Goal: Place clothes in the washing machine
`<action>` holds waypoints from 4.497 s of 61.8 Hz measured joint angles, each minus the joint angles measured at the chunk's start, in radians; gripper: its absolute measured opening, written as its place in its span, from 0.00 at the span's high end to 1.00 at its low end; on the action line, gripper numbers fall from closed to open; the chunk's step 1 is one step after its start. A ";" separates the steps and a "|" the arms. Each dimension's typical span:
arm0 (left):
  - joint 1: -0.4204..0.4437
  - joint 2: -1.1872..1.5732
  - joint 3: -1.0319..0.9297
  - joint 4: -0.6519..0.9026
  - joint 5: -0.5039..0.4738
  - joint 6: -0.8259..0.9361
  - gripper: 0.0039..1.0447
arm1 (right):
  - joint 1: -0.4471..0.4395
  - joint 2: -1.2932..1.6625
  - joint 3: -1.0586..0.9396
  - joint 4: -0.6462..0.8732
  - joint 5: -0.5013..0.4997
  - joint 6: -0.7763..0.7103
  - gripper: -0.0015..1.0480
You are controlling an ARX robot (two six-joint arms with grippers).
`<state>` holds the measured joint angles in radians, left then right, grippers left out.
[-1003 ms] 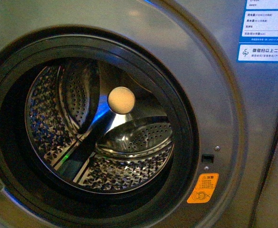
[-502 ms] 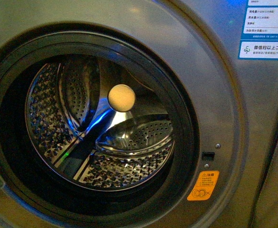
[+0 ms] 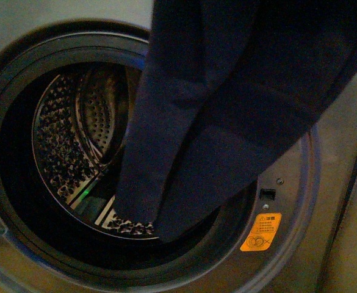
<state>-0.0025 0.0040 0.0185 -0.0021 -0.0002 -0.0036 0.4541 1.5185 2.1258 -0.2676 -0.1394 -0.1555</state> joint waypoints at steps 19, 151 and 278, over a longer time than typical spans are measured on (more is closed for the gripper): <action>0.000 0.000 0.000 0.000 0.000 0.000 0.06 | 0.144 0.148 0.092 0.002 0.057 -0.041 0.96; -0.406 1.307 0.987 0.842 0.580 -0.459 0.06 | 0.140 0.144 0.106 0.002 0.064 -0.045 0.96; -0.349 1.162 0.837 0.573 0.017 -0.394 0.87 | 0.140 0.140 0.115 0.003 0.067 -0.051 0.07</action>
<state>-0.3519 1.1664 0.8555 0.5705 0.0170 -0.3973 0.5938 1.6585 2.2406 -0.2649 -0.0727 -0.2066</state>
